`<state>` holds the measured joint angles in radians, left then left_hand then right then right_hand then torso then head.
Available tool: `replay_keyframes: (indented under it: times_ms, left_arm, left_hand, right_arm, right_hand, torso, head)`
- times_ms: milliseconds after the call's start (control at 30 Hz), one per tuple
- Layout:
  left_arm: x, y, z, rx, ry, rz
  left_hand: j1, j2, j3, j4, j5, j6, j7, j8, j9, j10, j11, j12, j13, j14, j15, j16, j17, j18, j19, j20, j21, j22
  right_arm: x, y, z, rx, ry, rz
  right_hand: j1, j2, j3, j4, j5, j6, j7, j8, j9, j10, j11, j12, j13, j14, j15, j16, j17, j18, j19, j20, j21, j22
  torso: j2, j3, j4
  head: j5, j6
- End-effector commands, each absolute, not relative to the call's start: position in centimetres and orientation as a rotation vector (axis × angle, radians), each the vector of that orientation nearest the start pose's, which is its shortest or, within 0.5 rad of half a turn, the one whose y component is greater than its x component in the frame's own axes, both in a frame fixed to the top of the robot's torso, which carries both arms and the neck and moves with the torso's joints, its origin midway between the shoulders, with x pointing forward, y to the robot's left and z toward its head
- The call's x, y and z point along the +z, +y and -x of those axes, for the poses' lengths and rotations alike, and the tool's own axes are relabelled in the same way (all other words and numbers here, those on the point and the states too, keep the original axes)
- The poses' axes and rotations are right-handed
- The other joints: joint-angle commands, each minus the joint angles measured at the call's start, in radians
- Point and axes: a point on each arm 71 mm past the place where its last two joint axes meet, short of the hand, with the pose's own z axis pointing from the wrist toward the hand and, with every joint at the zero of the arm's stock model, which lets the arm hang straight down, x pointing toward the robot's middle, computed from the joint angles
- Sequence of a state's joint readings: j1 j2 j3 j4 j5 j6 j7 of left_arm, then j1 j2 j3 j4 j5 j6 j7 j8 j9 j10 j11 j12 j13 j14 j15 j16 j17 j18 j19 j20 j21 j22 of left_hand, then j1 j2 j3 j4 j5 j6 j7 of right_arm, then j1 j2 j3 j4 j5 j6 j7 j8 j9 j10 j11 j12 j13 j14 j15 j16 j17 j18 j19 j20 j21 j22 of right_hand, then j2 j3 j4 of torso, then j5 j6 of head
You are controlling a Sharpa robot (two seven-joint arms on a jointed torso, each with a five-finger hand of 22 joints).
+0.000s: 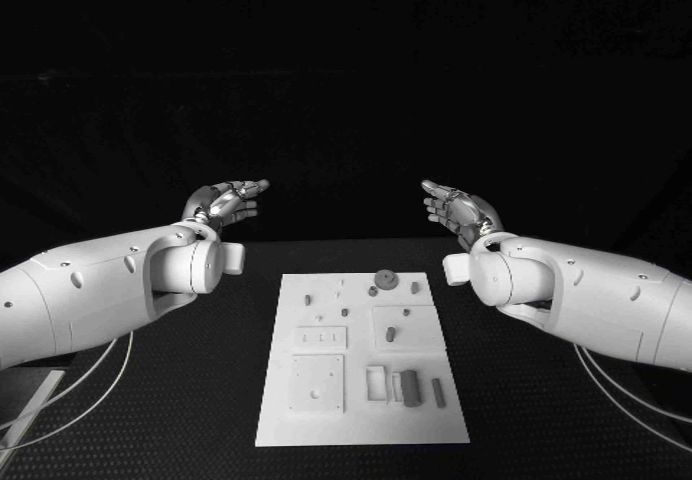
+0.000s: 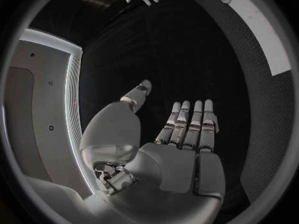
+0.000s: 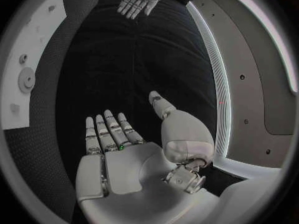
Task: Assemble the parts on the task board
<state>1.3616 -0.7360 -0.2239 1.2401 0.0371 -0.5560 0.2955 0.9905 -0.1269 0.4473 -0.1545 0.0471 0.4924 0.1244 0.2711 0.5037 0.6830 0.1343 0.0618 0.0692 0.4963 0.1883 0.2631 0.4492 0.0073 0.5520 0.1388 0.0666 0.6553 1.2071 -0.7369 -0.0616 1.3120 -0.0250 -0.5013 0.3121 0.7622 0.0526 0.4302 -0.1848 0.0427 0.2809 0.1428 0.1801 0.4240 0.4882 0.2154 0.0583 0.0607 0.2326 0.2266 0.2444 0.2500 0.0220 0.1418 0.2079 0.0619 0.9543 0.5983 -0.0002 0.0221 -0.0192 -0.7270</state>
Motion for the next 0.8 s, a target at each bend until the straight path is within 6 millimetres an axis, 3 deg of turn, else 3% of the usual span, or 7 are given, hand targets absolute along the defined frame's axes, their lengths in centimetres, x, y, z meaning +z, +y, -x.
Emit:
replay_keyframes:
  times_ms: [33,367,400,433,467,633,800]
  left_arm:
    - [-17.9,26.3,-55.3,-1.092,1.438,1.223]
    - [-17.8,26.4,-55.4,-1.090,1.440,1.223]
    - [-17.8,26.4,-55.4,-1.090,1.440,1.223]
    - [-17.8,26.4,-55.4,-1.090,1.440,1.223]
    - [-17.7,26.2,-55.5,-1.122,1.466,1.192]
    - [-17.8,25.8,-55.4,-1.137,1.516,1.141]
    - [-17.7,25.0,-55.1,-1.168,1.579,1.029]
  left_hand:
    - [0.007,-0.001,0.004,0.000,0.003,0.006,0.001,0.003,0.004,0.006,0.000,0.006,0.001,0.006,0.001,0.003,0.003,-0.007,0.006,0.001,0.007,0.005]
    - [0.011,0.004,0.001,0.000,0.003,0.020,0.017,0.013,0.008,0.019,0.007,0.010,0.003,0.014,0.003,0.012,0.009,-0.007,0.006,-0.001,0.010,0.012]
    - [0.012,0.005,0.001,0.000,0.003,0.020,0.017,0.013,0.008,0.019,0.007,0.010,0.003,0.015,0.003,0.012,0.009,-0.007,0.006,-0.001,0.010,0.012]
    - [0.022,0.012,0.004,-0.007,0.003,0.046,0.030,0.028,0.014,0.045,0.021,0.023,0.009,0.042,0.010,0.028,0.016,-0.005,0.014,-0.006,0.016,0.016]
    - [0.031,0.018,0.005,-0.015,0.003,0.063,0.039,0.036,0.017,0.064,0.030,0.031,0.013,0.060,0.014,0.038,0.020,-0.004,0.027,-0.010,0.023,0.020]
    - [0.101,0.048,0.038,-0.076,0.007,0.173,0.082,0.078,0.024,0.225,0.063,0.101,0.039,0.263,0.003,0.138,0.059,0.029,0.140,-0.041,0.083,0.051]
    - [0.132,0.066,0.066,-0.106,0.009,0.245,0.081,0.099,0.022,0.319,0.034,0.141,0.053,0.366,-0.040,0.182,0.080,0.046,0.226,-0.067,0.124,0.068]
  right_arm:
    - [-20.2,-22.8,-53.6,1.289,1.600,-1.161]
    - [-19.1,-24.1,-55.2,1.272,1.719,-1.126]
    - [-19.0,-24.1,-55.3,1.271,1.723,-1.125]
    - [-19.0,-24.2,-55.3,1.271,1.724,-1.125]
    - [-18.4,-25.4,-56.6,1.021,1.686,-0.714]
    - [-18.2,-25.7,-57.3,0.852,1.690,-0.462]
    - [-18.9,-25.5,-57.6,0.660,1.719,-0.162]
  right_hand:
    - [0.012,0.001,0.005,-0.007,0.006,0.009,0.087,0.007,0.010,0.017,0.005,0.006,0.002,0.005,0.009,0.011,0.010,-0.006,0.001,0.007,0.005,0.016]
    - [0.012,0.001,0.005,-0.007,0.006,0.009,0.087,0.007,0.010,0.018,0.005,0.006,0.002,0.005,0.009,0.011,0.010,-0.006,0.001,0.007,0.005,0.016]
    - [0.125,-0.026,0.056,-0.069,0.014,0.154,0.115,0.095,0.117,0.206,0.033,0.084,0.042,0.211,0.051,0.163,0.119,0.016,0.102,-0.012,0.059,0.355]
    - [0.138,-0.029,0.061,-0.077,0.014,0.169,0.119,0.104,0.127,0.224,0.036,0.091,0.045,0.231,0.055,0.177,0.129,0.018,0.117,-0.012,0.067,0.383]
    - [0.156,-0.035,0.060,-0.101,0.006,0.185,0.126,0.112,0.128,0.242,0.040,0.097,0.047,0.250,0.056,0.184,0.131,0.024,0.160,-0.002,0.088,0.380]
    - [0.274,-0.074,0.078,-0.110,0.007,0.327,0.105,0.177,0.143,0.406,-0.011,0.164,0.073,0.404,0.001,0.254,0.159,0.071,0.284,-0.023,0.134,0.372]
    - [0.307,-0.083,0.079,-0.110,0.007,0.382,0.086,0.196,0.145,0.481,-0.041,0.192,0.087,0.479,-0.029,0.283,0.173,0.096,0.354,-0.030,0.153,0.366]
  torso:
    - [0.003,-0.0001,0.0013]
    - [0.003,-0.0001,0.0013]
    - [0.003,-0.0001,0.0013]
    - [0.003,-0.0001,0.0013]
    - [-0.003,-0.0038,0.0031]
    - [-0.003,-0.0057,0.0030]
    - [-0.003,-0.0062,0.0053]
  head:
    - [0.000,-0.001]
    - [0.000,-0.001]
    - [0.000,-0.001]
    - [0.000,-0.001]
    - [0.008,0.027]
    - [0.007,0.039]
    - [0.008,0.045]
